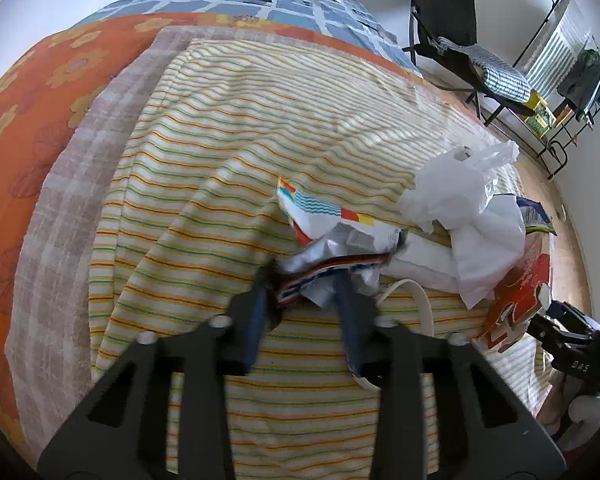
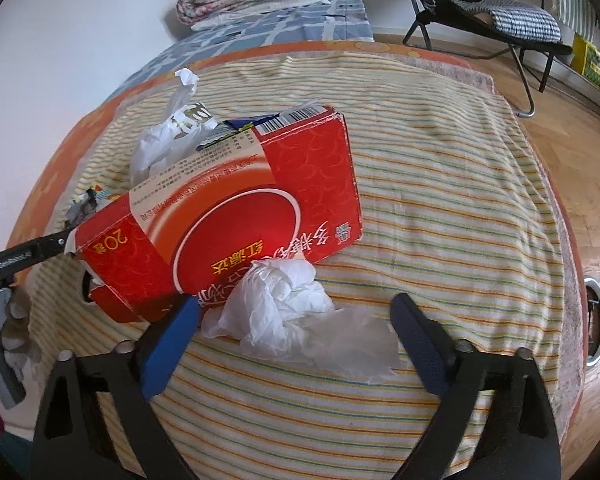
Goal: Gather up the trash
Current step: 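Grasp the silver snack wrapper with the left gripper while the right gripper grasps the white plastic bag, then carry both items to the blue basket and open both grippers to drop them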
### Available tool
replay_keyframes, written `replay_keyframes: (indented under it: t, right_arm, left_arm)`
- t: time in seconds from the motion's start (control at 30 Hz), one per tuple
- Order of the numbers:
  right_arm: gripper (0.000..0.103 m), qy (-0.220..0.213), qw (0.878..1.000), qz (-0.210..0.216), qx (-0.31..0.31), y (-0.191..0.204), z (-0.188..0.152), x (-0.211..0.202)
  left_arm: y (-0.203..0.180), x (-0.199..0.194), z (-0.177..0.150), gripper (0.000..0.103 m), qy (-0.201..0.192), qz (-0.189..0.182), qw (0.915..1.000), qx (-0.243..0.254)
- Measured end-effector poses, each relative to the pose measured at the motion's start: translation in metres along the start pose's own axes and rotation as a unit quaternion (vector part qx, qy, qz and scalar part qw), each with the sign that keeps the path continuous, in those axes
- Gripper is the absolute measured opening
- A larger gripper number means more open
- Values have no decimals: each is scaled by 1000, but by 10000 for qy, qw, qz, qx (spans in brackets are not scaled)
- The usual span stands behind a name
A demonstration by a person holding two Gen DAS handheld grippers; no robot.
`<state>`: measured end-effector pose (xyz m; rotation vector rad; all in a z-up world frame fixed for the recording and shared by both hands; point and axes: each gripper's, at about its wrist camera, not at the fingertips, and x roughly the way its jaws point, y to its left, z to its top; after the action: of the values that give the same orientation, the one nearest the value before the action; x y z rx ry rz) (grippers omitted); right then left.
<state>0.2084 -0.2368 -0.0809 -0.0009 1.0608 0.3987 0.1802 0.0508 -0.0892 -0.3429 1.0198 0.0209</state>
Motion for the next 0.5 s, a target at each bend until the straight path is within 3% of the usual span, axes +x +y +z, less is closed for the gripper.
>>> replay_keyframes:
  t: [0.1,0.23,0.5]
  right_arm:
    - [71,37,10000,78,9,1,-1,0]
    - [39,119,9998,181,0,1,-3,-3]
    - [34,-24,9995,301,13,-2,-9,-26]
  left_arm:
    - [-1,-3,-1,20,-12,-30,10000,21]
    - [-1,-9,-4,17,-47,-83,10000,15]
    - [-3,-33,-7,16,-186,-212,9996,-6]
